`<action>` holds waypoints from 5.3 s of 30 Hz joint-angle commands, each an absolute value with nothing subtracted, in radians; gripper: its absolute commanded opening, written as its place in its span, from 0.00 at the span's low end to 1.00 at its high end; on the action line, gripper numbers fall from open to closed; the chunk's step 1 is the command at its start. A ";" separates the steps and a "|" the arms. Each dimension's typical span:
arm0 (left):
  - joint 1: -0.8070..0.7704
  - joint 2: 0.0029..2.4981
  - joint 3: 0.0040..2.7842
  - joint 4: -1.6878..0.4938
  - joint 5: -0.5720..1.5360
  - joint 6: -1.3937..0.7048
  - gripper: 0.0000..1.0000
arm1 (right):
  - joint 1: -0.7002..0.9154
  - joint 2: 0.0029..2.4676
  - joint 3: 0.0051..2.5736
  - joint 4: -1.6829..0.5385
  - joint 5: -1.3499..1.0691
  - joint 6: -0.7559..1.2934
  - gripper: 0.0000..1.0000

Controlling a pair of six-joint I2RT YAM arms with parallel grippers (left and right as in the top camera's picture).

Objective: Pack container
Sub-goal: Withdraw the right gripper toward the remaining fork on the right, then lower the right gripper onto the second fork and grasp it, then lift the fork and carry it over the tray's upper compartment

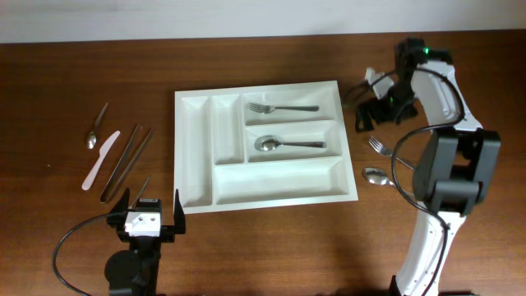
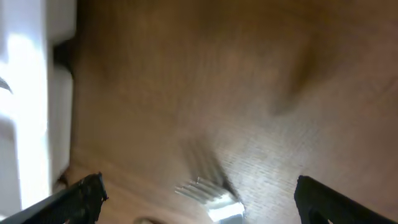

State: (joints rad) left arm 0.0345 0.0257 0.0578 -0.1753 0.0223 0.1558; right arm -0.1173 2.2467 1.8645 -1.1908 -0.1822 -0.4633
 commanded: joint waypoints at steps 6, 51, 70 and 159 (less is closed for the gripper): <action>0.031 0.017 0.049 -0.172 0.027 0.144 0.99 | -0.214 1.995 1.624 -1.080 -0.173 -0.454 0.99; 0.031 0.017 0.049 -0.172 0.027 0.144 0.99 | -0.361 1.938 1.265 -0.789 -0.172 -0.326 0.97; 0.031 0.017 0.049 -0.172 0.027 0.144 0.99 | -0.361 1.940 1.232 -0.743 -0.081 -0.245 0.75; 0.031 0.017 0.049 -0.172 0.027 0.144 0.99 | -0.360 2.031 1.255 -0.630 -0.217 -0.174 0.04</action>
